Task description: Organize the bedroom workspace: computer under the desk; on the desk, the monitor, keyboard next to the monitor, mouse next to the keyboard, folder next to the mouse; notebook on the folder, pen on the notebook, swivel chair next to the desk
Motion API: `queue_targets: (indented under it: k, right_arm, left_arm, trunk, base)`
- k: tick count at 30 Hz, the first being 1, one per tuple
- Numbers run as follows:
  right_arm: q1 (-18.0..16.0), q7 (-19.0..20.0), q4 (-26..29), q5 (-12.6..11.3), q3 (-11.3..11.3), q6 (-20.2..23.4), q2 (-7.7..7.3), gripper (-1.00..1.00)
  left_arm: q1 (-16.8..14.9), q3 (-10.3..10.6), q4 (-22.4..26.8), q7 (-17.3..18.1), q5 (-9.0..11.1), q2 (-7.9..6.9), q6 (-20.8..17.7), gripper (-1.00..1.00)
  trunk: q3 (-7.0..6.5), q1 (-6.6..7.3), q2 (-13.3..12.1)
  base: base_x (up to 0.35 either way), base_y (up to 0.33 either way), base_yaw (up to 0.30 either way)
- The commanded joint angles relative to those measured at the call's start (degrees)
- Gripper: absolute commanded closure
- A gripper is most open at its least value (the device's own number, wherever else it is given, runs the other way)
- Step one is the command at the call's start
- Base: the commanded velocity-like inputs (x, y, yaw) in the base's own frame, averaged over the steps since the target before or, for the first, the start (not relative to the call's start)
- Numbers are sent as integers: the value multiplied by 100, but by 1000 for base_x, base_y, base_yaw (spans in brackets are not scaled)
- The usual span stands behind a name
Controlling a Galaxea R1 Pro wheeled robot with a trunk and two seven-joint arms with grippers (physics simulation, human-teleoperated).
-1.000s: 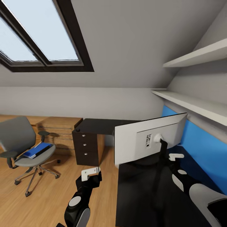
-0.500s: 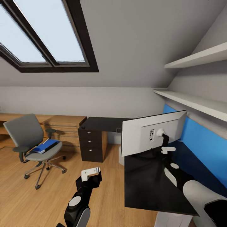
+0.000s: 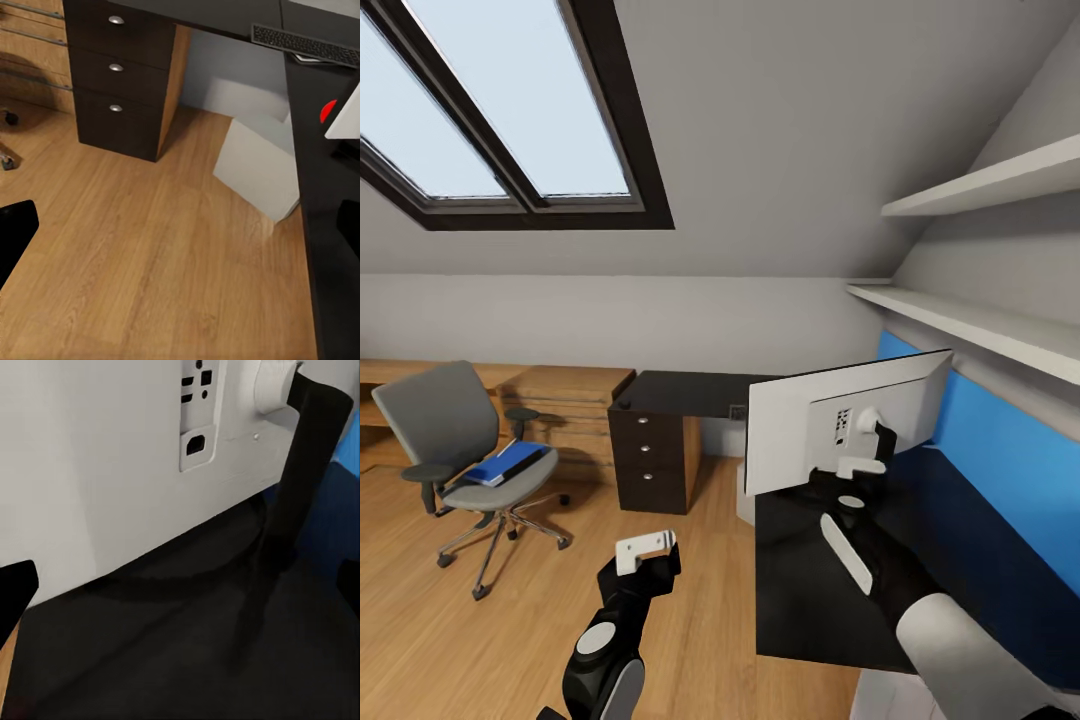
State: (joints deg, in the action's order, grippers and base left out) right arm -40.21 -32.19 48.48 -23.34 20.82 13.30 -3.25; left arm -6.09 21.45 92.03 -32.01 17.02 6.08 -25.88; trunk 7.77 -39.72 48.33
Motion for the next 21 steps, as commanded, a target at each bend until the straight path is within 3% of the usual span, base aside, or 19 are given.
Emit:
queue_targets:
  k: [1, 6, 8, 11, 15, 16, 21]
  right_arm:
    - [62, -266, 300, -32, 52, 255, 89, -100]
    - [156, -612, 700, 31, 98, 663, 517, -100]
    - [172, -655, 763, 73, 96, 700, 615, -100]
    - [209, -682, 766, 101, 131, 525, 664, -100]
    - [434, -699, 774, 201, 431, 160, 702, -100]
    - [497, -686, 776, 220, 626, 83, 713, -100]
    - [535, -680, 771, 231, 790, 36, 725, -100]
  left_arm:
    - [-6, -13, 8, -49, 49, -1, -14, -100]
    - [-6, -166, 8, -32, 48, -1, -14, -100]
    - [-6, -203, 8, -28, 48, -1, -11, -100]
    - [-6, -213, 8, -26, 45, -1, -7, -100]
    - [-6, -218, 14, -25, 40, -1, -5, -100]
    - [-6, -210, 15, -25, 44, 3, -5, -100]
    - [-6, -197, 16, -25, 47, 6, -5, -100]
  trunk:
    - [10, -2, 7]
    - [10, -2, 7]
    - [10, -2, 7]
    - [10, -2, 7]
    - [10, -2, 7]
    - [10, -2, 7]
    - [10, -2, 7]
  base:
    - [0, 0, 0]
    - [0, 2, 0]
    - [0, 101, 0]
    - [0, 219, 0]
    - [0, 281, 0]
    - [0, 299, 0]
    - [0, 302, 0]
